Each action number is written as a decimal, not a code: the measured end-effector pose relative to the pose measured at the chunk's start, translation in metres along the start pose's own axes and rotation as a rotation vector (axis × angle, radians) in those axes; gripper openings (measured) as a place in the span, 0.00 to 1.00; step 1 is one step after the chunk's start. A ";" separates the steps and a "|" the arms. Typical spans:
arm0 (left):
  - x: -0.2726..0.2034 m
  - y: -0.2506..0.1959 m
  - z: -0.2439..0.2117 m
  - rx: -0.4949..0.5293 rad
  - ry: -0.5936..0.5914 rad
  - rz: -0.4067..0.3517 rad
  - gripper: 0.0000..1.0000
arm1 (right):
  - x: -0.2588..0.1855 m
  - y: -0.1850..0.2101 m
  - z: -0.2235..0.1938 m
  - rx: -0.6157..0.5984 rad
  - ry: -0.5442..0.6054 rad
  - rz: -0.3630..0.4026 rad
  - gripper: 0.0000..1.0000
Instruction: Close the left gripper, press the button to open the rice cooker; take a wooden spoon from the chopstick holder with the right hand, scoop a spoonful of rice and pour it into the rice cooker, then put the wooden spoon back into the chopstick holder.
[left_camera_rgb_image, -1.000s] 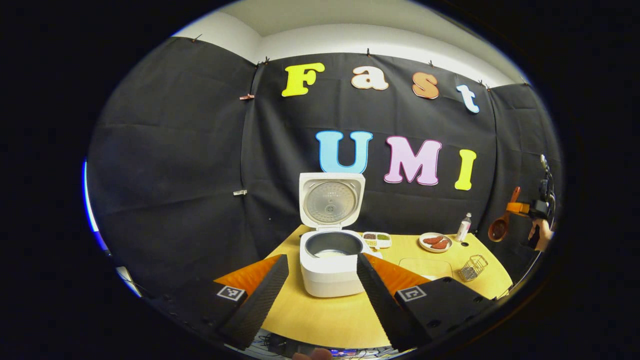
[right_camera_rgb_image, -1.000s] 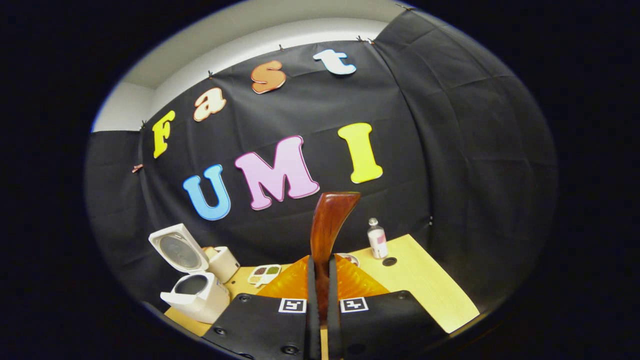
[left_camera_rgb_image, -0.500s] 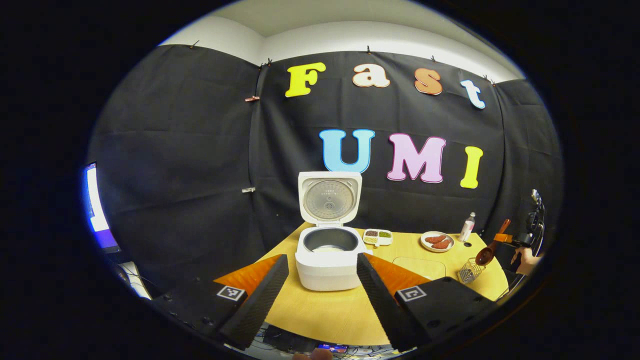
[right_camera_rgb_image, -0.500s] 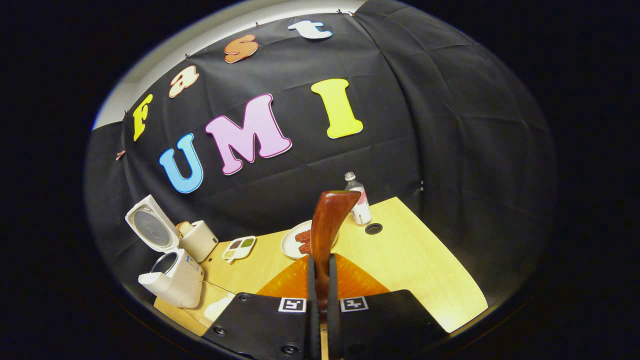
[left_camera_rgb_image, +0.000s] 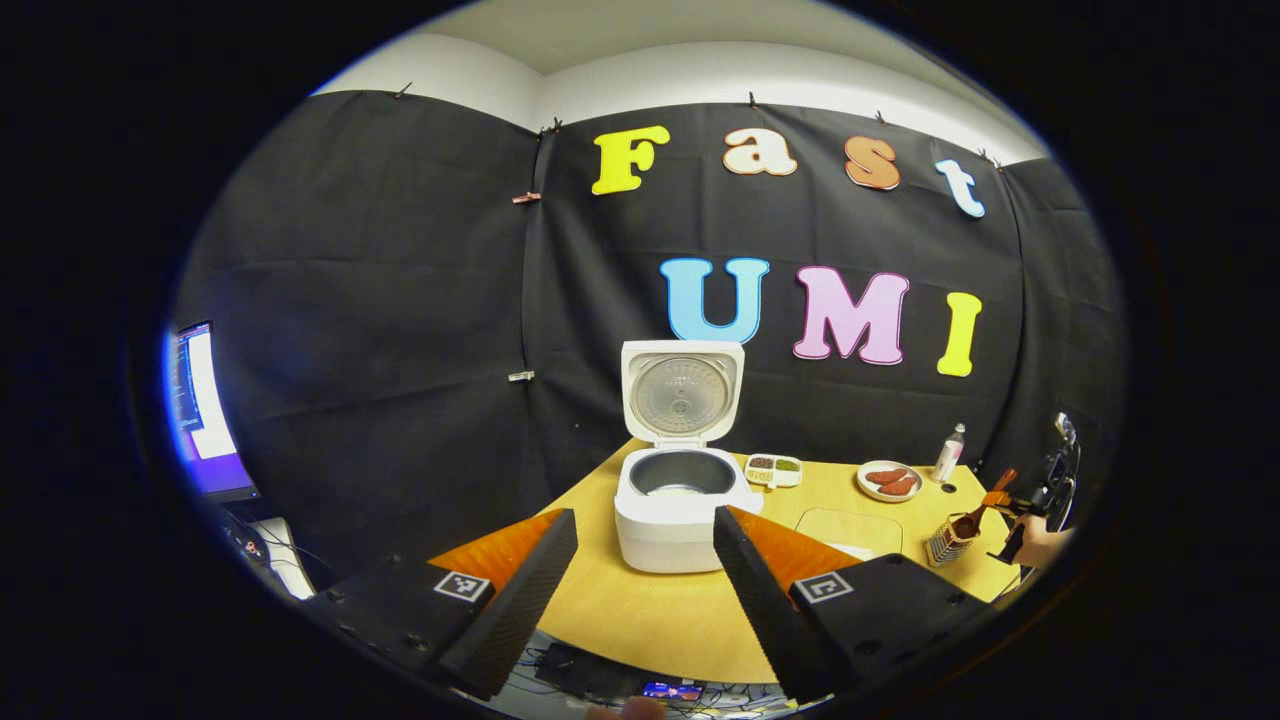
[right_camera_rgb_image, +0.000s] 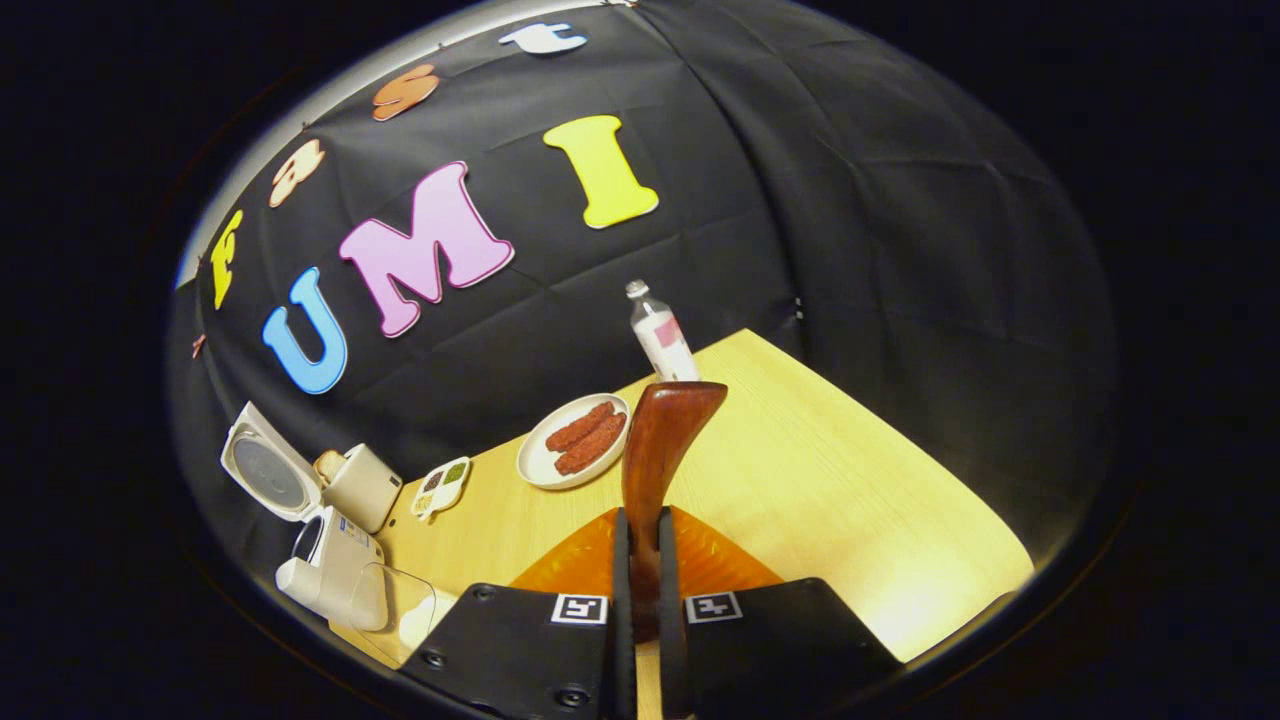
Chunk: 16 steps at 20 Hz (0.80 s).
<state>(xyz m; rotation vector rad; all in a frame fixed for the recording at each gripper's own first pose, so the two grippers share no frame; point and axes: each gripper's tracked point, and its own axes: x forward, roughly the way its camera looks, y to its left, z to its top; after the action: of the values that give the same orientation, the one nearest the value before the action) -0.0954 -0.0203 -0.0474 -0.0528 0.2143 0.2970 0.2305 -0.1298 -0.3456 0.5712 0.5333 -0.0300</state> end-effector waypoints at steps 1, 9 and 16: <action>0.002 0.002 0.001 -0.001 -0.002 -0.003 0.95 | -0.004 -0.002 -0.005 0.016 0.014 -0.003 0.14; 0.038 0.012 0.017 -0.036 -0.044 -0.069 0.95 | -0.049 -0.008 0.027 0.032 -0.047 -0.075 0.78; 0.091 0.019 0.056 -0.057 -0.130 -0.162 0.95 | -0.129 0.015 0.072 -0.079 -0.181 -0.147 0.98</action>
<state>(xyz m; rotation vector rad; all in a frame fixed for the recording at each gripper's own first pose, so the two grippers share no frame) -0.0047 0.0287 -0.0124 -0.1067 0.0716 0.1445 0.1554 -0.1698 -0.2232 0.4464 0.3974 -0.1972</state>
